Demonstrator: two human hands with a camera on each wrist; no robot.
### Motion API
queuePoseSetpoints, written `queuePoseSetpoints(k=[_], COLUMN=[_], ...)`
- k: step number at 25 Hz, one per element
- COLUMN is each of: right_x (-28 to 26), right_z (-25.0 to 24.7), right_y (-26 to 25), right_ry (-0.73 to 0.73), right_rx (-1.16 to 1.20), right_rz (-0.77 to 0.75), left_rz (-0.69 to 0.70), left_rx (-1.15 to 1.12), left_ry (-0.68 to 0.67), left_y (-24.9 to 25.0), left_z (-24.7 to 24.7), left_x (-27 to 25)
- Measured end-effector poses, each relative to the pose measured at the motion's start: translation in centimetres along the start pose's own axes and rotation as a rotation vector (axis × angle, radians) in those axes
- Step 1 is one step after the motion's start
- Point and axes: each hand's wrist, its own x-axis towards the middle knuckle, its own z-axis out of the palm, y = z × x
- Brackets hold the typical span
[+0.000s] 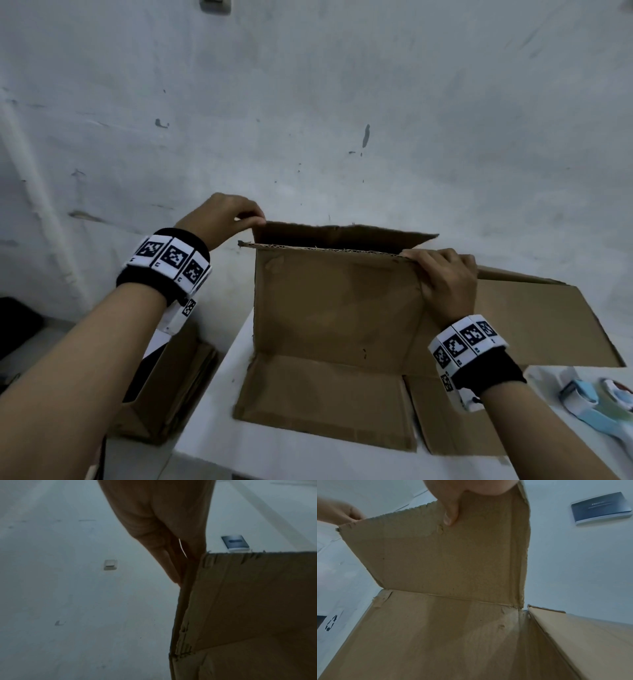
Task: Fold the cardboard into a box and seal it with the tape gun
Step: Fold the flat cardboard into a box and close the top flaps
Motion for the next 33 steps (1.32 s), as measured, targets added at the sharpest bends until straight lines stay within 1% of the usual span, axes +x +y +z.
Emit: queuePoseSetpoints(k=[2, 4, 5, 7, 8, 9, 10, 11, 13, 14, 15, 16, 19, 21, 23, 25, 27, 31, 33], right_x=[-0.3, -0.6, -0.8, -1.1, -1.3, -1.5, -1.7, -1.9, -2.3, -2.4, -2.6, -2.7, -2.9, -3.1, -4.0, -5.9, -8.7, -13.8, -13.9], right_z=[-0.3, -0.8, -1.1, -1.6, -1.8, -1.9, -2.0, -2.0, -2.1, -2.1, -2.0, -2.0, -2.1, -2.2, -2.3, -2.4, -2.0, -0.2, 0.4], right_y=[0.0, 0.1, 0.1, 0.1, 0.0, 0.0, 0.0, 0.1, 0.4, 0.4, 0.5, 0.4, 0.0, -0.3, -0.3, -0.2, -0.3, -1.2, -1.8], right_ry=[0.013, 0.026, 0.03, 0.034, 0.042, 0.051, 0.052, 0.045, 0.025, 0.019, 0.02, 0.022, 0.035, 0.023, 0.003, -0.042, -0.152, -0.417, -0.498], right_rx=[0.008, 0.004, 0.005, 0.02, 0.026, 0.031, 0.039, 0.046, 0.061, 0.064, 0.068, 0.074, 0.101, 0.109, 0.141, 0.213, 0.251, 0.085, 0.054], right_rz=[-0.009, -0.034, -0.045, -0.055, -0.057, -0.056, -0.057, -0.057, -0.049, -0.046, -0.044, -0.037, -0.007, 0.003, -0.001, -0.03, -0.067, -0.16, -0.124], left_rz=[0.049, -0.001, -0.063, -0.177, -0.178, -0.146, -0.115, -0.112, -0.171, -0.206, -0.24, -0.267, -0.364, -0.438, -0.465, -0.443, -0.432, -0.367, -0.323], left_rx=[0.162, 0.254, 0.204, -0.028, -0.108, -0.105, -0.078, -0.065, -0.075, -0.087, -0.113, -0.16, -0.314, -0.373, -0.339, -0.247, -0.175, 0.04, 0.06], left_ry=[0.133, 0.258, 0.285, 0.257, 0.195, 0.095, -0.04, -0.189, -0.468, -0.562, -0.61, -0.625, -0.569, -0.529, -0.557, -0.576, -0.538, -0.466, -0.436], left_y=[0.5, 1.0, 1.3, 1.6, 1.5, 1.1, 0.5, -0.2, -1.9, -2.7, -3.1, -3.4, -3.4, -3.0, -2.4, -1.7, -1.2, -0.8, -0.5], left_z=[-0.2, -0.3, -0.3, -0.1, 0.2, 0.6, 1.2, 1.9, 3.6, 4.5, 5.1, 5.7, 6.4, 6.6, 7.0, 7.6, 8.4, 9.6, 10.4], left_x=[0.4, 1.2, 1.7, 2.4, 2.6, 2.7, 2.4, 2.0, 0.7, 0.0, -0.7, -1.3, -2.0, -1.7, -1.3, -1.2, -1.2, -1.7, -2.4])
